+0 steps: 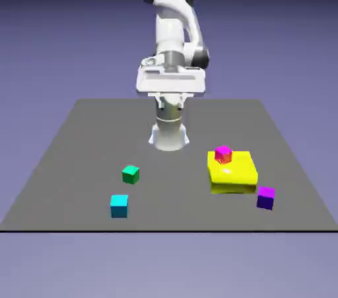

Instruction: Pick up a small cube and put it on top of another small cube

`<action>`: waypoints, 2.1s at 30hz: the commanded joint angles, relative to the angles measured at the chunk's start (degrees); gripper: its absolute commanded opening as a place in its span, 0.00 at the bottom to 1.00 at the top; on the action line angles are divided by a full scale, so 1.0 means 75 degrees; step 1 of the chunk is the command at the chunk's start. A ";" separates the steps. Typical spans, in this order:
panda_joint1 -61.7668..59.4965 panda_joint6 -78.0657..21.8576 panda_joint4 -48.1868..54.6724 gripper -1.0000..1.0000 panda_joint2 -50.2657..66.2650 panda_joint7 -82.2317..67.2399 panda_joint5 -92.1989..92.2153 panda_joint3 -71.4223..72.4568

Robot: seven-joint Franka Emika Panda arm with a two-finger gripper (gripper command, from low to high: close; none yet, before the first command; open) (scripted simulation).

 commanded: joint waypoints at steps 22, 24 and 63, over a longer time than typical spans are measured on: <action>-0.2614 -0.6336 0.2182 0.50 0.5680 -0.0014 -0.0013 -0.0806; -0.2644 -0.5673 0.1995 0.50 0.6157 -0.0055 0.0047 -0.0765; 0.1696 -0.9417 0.7676 1.00 0.9538 -0.0940 -0.5342 0.5040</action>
